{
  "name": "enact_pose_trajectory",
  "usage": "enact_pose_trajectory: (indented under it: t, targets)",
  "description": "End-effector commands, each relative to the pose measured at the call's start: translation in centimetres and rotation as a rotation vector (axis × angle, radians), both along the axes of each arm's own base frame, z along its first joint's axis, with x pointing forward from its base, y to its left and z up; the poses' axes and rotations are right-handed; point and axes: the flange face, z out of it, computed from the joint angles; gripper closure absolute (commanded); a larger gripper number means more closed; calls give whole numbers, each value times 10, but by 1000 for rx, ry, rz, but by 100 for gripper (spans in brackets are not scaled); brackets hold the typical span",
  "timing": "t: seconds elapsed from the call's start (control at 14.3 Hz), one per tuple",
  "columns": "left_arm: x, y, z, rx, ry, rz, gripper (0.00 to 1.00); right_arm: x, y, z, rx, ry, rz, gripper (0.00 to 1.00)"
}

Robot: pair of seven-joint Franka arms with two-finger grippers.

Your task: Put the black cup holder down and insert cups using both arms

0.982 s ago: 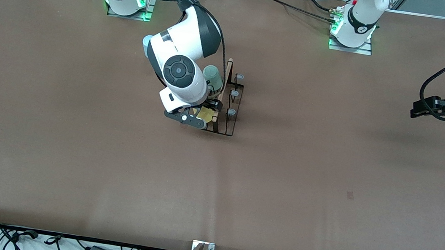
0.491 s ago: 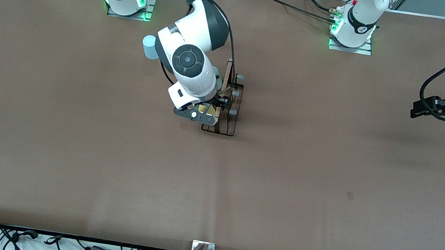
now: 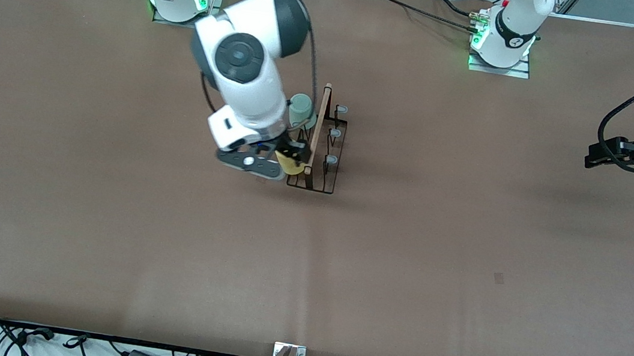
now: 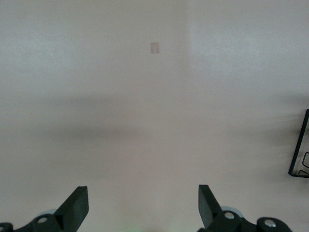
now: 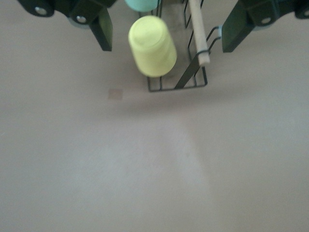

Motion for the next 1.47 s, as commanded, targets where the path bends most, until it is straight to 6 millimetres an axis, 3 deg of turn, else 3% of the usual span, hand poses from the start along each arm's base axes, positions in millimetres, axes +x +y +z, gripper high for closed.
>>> enact_pose_trajectory:
  t: [0.0,0.28,0.42,0.63,0.77,1.05,1.4]
  targets:
    - [-6,0,2,-23,1,12,0,13,-40,27,-26,-14,47,0]
    - [-6,0,2,-23,1,12,0,48,-136,36,-90,31,144,0]
    - [-6,0,2,-23,1,12,0,58,-170,60,-95,14,124,0]
    - [-6,0,2,-23,1,12,0,66,-218,64,-130,58,89,0]
    - [-6,0,2,-23,1,12,0,76,-262,72,-153,44,154,0]
    - [-6,0,2,-23,1,12,0,79,-354,107,-109,4,141,0]
    - [-6,0,2,-23,1,12,0,73,-426,132,-97,-31,178,0]
